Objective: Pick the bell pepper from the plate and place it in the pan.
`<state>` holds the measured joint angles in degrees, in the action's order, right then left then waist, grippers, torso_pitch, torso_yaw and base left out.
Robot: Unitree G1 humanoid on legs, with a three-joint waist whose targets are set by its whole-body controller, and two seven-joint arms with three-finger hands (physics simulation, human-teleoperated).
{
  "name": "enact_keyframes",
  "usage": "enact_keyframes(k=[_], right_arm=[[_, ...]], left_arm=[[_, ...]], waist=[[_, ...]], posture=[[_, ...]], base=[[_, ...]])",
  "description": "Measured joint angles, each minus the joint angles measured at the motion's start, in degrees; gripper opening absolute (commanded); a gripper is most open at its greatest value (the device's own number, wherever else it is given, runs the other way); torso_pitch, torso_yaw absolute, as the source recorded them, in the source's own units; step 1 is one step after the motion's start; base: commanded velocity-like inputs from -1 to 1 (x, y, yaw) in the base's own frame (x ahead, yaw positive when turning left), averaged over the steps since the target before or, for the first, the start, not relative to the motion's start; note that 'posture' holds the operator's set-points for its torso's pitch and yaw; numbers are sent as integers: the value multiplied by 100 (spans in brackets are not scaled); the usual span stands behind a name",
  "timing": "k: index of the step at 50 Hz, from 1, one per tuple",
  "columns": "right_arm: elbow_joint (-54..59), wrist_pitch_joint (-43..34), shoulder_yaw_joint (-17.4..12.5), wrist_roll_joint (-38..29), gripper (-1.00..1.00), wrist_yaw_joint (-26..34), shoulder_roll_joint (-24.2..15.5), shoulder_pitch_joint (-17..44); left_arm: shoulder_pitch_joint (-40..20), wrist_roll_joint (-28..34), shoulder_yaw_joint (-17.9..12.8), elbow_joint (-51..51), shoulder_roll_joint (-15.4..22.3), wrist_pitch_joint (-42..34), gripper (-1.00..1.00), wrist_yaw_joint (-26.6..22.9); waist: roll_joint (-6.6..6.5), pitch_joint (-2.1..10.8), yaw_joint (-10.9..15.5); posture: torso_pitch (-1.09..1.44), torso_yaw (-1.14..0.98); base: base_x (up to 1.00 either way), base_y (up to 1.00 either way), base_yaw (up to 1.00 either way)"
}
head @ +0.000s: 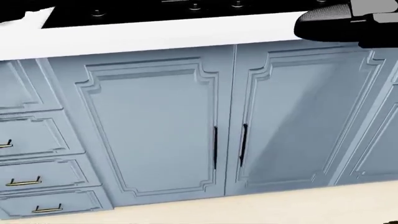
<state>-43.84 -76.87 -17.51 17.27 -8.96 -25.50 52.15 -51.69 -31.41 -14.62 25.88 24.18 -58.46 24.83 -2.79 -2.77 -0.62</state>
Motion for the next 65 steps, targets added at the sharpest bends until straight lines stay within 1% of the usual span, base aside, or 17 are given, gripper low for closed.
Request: enact_keyframes(k=[1, 5, 15, 17, 19, 21, 25, 27, 28, 32, 41, 43, 47, 51, 54, 58, 65], right_arm=[[24, 4, 19, 7, 100, -4, 2, 23], [24, -61, 158, 117, 100, 36, 70, -56], [-16, -6, 50, 133, 100, -17, -13, 44], [-7, -38, -3, 127, 100, -37, -21, -21], [40, -108, -27, 111, 100, -66, -23, -57], [74, -112, -11, 110, 100, -78, -35, -11], [-15, -40, -23, 139, 100, -77, -56, 14], [6, -32, -25, 144, 100, -85, -60, 20], [13, -30, -8, 150, 100, -88, -32, 28], [30, -90, 126, 257, 100, -43, 13, -57], [-8, 24, 9, 248, 100, -102, -52, 25], [13, 14, -38, 239, 100, -119, -56, -64], [101, -54, -28, 221, 100, -158, -72, -58], [35, 26, -21, 245, 100, -158, -90, -24], [63, 18, -2, 251, 100, -170, -69, 9], [57, -55, 125, 358, 100, -119, -28, -48], [15, 55, 21, 328, 100, -155, -80, 9]], left_arm=[[-2, 1, -7, -5, 12, 6, 100, 4], [115, 50, -93, -109, 35, -57, 100, 56], [18, 38, -31, -66, 33, -5, 100, 41], [86, 38, 34, -54, -29, 13, 100, 26], [106, 0, 105, -109, -52, -45, 100, -3], [64, -24, 95, -121, -40, -99, 100, -9], [18, 11, 34, -30, -14, -3, 100, -5], [15, 26, 35, -25, -11, 33, 100, -6], [19, 32, 19, -40, 12, 41, 100, -7], [108, 74, -82, -108, 13, -79, 100, 67], [28, 58, -35, -67, 28, 25, 100, 20], [97, 52, 25, -61, -31, 38, 100, 5], [107, 14, 102, -160, -49, -27, 100, -37], [33, 35, 35, -62, -27, 18, 100, -24], [-10, 31, 11, -40, 1, 13, 100, -5], [108, 84, -81, -133, 15, -48, 100, 50], [48, 82, -18, -85, 10, 25, 100, 15]], waist=[[-162, 43, 13], [-55, -15, 103], [598, 11, 57], [472, -37, -6], [546, 13, 7], [517, 60, 33], [191, -11, 26], [-56, 5, 6], [-102, 31, 34], [32, -27, 84], [607, 19, 40], [496, -29, -16], [522, 62, 39], [204, -12, 29], [-102, 26, 31], [17, -21, 89], [418, -7, 35]], posture=[[0, 0], [0, 0], [0, 0], [0, 0], [0, 0], [0, 0], [0, 0], [0, 0], [0, 0], [0, 0], [0, 0], [0, 0], [0, 0], [0, 0], [0, 0], [0, 0], [0, 0]], base=[[0, 30, 0], [0, 30, 0], [0, 30, 0], [0, 30, 0], [0, 30, 0], [0, 30, 0], [0, 30, 0], [0, 30, 0], [0, 30, 0], [0, 30, 0], [0, 30, 0], [0, 29, 0], [0, 30, 0], [0, 30, 0], [0, 30, 0], [0, 30, 0], [0, 30, 0]])
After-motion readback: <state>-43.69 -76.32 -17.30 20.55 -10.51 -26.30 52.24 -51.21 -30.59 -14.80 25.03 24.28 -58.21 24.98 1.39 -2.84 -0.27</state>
